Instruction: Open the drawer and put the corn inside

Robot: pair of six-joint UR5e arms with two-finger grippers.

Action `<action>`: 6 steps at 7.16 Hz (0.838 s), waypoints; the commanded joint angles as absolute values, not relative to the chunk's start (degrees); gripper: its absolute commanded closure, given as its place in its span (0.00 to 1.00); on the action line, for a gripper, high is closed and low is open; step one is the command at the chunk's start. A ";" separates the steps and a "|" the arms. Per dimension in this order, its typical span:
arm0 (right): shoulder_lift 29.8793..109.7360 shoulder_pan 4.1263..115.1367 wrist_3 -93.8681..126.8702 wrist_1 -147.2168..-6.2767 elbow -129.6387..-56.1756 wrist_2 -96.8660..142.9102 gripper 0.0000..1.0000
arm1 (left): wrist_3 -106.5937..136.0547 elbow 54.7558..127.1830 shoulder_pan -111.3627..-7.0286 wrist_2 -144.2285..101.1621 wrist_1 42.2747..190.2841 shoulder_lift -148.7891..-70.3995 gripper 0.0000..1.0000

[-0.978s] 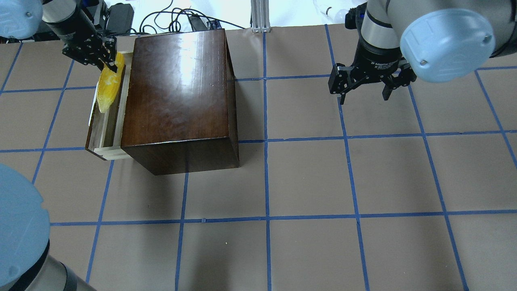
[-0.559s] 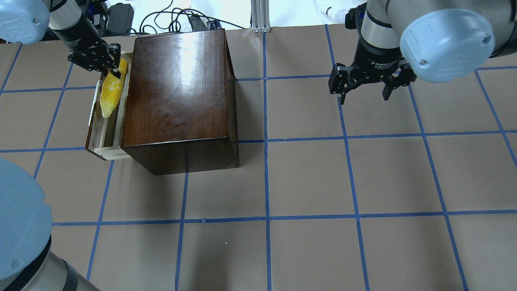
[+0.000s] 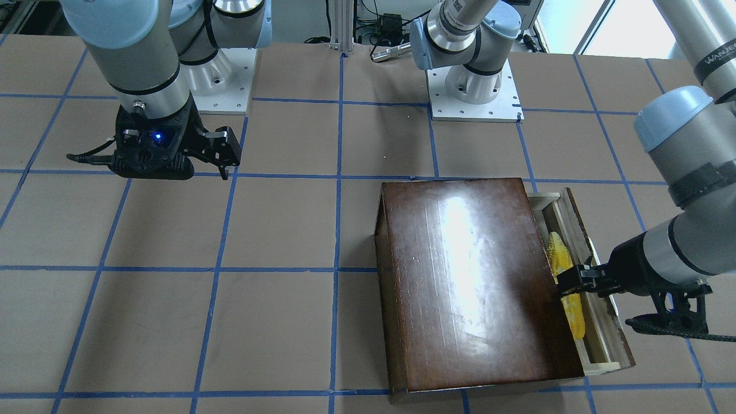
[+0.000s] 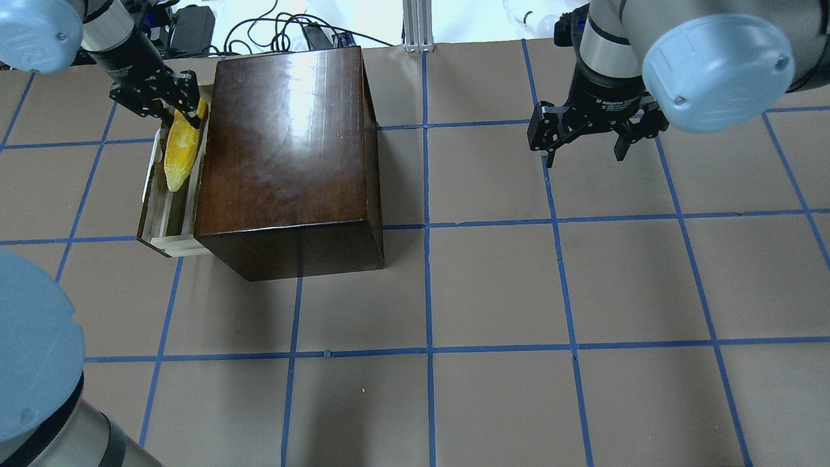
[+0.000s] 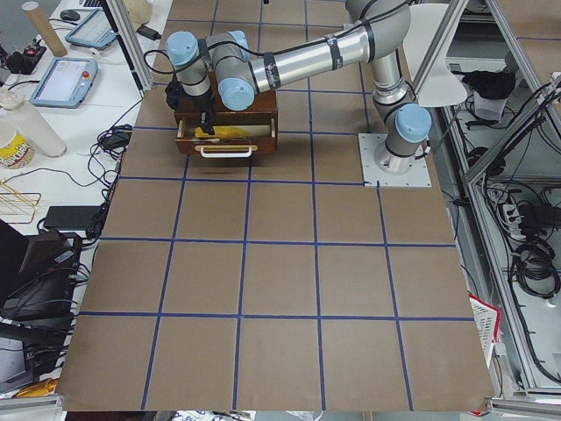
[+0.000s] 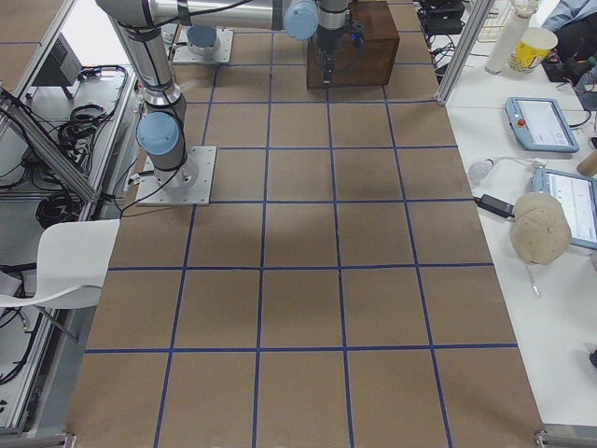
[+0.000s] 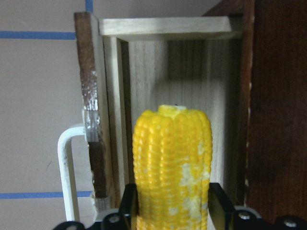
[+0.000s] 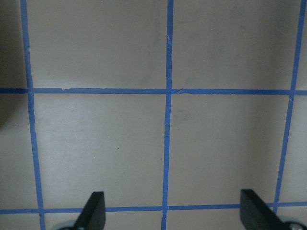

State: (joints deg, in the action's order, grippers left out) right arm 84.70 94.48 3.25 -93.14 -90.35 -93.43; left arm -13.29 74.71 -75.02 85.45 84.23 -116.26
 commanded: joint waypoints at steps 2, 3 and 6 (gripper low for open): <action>84.64 94.48 3.25 -93.08 -90.35 -93.43 0.00 | -13.53 74.53 -74.71 85.78 84.37 -115.93 0.00; 84.73 94.48 3.25 -93.08 -90.35 -93.43 0.00 | -13.54 74.18 -74.71 85.87 84.55 -115.41 0.00; 84.64 94.48 3.25 -93.16 -90.35 -93.43 0.00 | -12.93 73.57 -75.76 87.10 86.48 -112.60 0.00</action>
State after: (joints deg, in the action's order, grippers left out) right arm 84.67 94.48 3.25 -93.13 -90.35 -93.43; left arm -13.40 73.85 -75.35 86.81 85.87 -113.87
